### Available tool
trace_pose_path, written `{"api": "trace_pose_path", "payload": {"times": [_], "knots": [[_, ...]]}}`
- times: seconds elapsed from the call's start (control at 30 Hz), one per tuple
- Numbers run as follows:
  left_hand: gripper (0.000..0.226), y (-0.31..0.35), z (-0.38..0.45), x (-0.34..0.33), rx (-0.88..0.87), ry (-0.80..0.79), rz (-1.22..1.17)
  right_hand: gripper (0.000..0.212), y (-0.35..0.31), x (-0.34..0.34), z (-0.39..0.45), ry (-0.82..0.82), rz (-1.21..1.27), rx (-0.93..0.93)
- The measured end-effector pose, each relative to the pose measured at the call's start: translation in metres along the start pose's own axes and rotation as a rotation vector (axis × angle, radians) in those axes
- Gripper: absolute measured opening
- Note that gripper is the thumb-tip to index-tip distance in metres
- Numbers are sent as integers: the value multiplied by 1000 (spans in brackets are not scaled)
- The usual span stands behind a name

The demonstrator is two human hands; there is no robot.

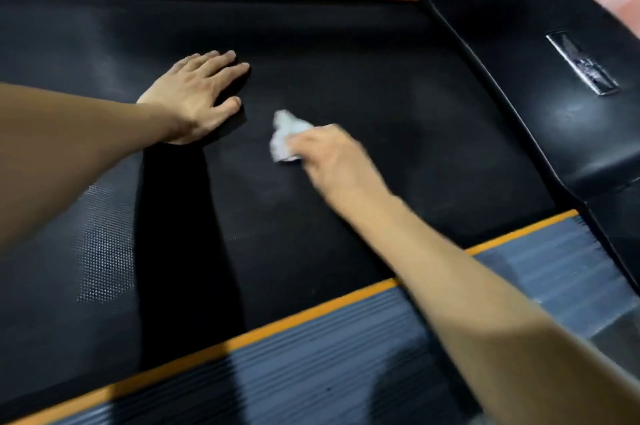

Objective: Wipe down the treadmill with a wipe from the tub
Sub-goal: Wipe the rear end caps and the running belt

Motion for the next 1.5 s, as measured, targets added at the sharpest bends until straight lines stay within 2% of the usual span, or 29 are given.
{"api": "trace_pose_path", "payload": {"times": [0.07, 0.13, 0.17, 0.23, 0.3, 0.4, 0.43, 0.5, 0.53, 0.6, 0.63, 0.7, 0.8, 0.87, 0.93, 1.0, 1.1, 1.17, 1.2, 1.27, 1.37, 1.5], "knots": [[63, 1, -1, -1, 8, 1, 26, 25, 66, 28, -21, 90, -110, -268], [63, 2, -2, 0, 26, 3, 70, 18, 122, 59, -50, 95, -263, -616], [64, 4, -2, 0, 27, 9, 106, 20, 134, 65, -58, 135, -224, -726], [65, 9, -5, 3, 46, 31, 209, 21, 100, 57, -58, 180, -207, -646], [62, 14, -10, 6, 102, 40, 292, 20, 32, 29, -52, 137, -91, -441], [59, 24, -22, 11, 270, 43, 229, 19, -67, -9, -67, 4, 1, -57], [59, 31, -29, 11, 312, 34, 174, 23, -75, -12, -74, -24, 44, -8], [61, 46, -49, 8, 343, 20, 55, 24, -45, 7, -83, 8, 109, -114], [63, 55, -66, 5, 336, 10, 9, 24, -18, 20, -87, 22, 63, -238], [67, 70, -109, 1, 282, 13, -48, 28, 37, 53, -103, 10, -192, -524], [71, 77, -131, 1, 250, 22, -66, 27, 59, 66, -116, 31, -176, -703], [78, 85, -162, 1, 189, 21, -63, 29, 61, 73, -126, 72, -215, -815], [77, 86, -173, -4, 183, 18, -23, 21, -16, 43, -114, 19, -91, -692], [76, 86, -171, -6, 213, 36, -27, 22, -74, 19, -110, -25, 31, -466], [75, 86, -171, -6, 213, 46, -43, 30, -98, 20, -115, -60, 9, -292], [74, 86, -171, -5, 211, 56, -61, 31, -68, 38, -121, -78, -31, -346], [73, 85, -172, -7, 223, 70, -66, 29, 8, 74, -137, -60, -192, -713], [72, 85, -172, -7, 229, 71, -59, 22, 36, 88, -146, -35, -148, -912], [72, 86, -171, -7, 230, 68, -53, 18, 36, 88, -144, -18, -105, -941], [72, 87, -170, -6, 232, 63, -43, 19, 12, 74, -132, -4, -17, -909], [73, 88, -170, -5, 241, 66, -25, 18, -64, 49, -117, -37, 118, -761], [74, 88, -171, -8, 228, 48, -17, 10, -145, 27, -104, -191, 266, -502]]}}
Point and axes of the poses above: each hand's wrist, its own z-axis towards the middle knuckle, its own x-axis out of the back of the hand, y = z × x, the point moved 2 cm from there along z, towards the middle knuckle, and after that the axes turned 2 degrees about z, right-handed, at the moved point
